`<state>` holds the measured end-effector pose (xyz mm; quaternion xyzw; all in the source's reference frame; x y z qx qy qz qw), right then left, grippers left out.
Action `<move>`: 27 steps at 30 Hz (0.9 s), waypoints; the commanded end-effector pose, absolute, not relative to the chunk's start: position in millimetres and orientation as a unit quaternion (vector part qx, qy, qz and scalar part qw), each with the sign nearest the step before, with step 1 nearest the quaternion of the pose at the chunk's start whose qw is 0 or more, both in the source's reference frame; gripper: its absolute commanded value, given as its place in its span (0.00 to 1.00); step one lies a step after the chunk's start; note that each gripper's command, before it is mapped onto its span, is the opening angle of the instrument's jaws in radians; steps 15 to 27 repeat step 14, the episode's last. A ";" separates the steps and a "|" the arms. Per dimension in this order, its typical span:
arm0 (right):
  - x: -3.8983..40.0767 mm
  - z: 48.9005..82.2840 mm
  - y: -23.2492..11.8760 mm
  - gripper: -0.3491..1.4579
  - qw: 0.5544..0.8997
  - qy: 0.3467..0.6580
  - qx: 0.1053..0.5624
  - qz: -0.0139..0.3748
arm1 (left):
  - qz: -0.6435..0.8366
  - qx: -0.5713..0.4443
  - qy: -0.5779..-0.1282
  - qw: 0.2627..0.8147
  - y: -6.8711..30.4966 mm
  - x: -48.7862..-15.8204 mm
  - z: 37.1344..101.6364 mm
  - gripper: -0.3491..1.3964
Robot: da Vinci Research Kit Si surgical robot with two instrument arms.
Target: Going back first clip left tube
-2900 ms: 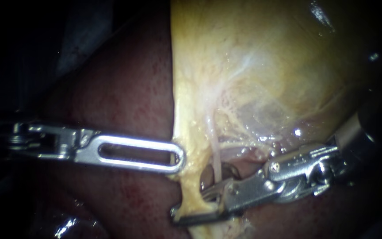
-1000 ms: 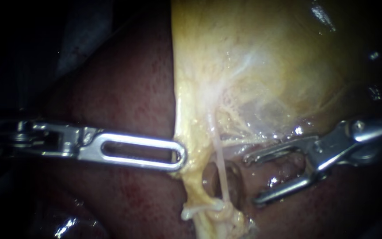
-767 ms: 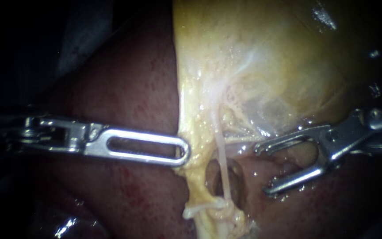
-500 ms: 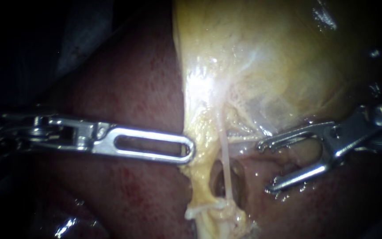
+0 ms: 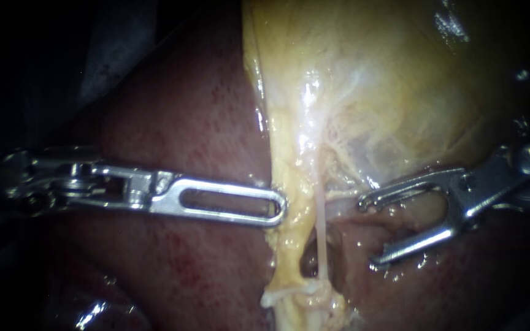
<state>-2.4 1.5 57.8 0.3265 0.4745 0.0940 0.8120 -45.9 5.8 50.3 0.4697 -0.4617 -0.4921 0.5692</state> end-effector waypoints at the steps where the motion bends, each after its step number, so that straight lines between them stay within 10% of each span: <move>1: -2.4 57.8 1.5 0.43 0.812 0.474 0.327 0.094 | -0.492 0.470 -0.462 0.569 5.8 -45.8 50.3 0.00; 27: -2.5 57.8 1.5 0.43 0.812 0.475 0.325 0.092 | -0.492 0.470 -0.462 0.569 5.8 -45.7 50.3 0.00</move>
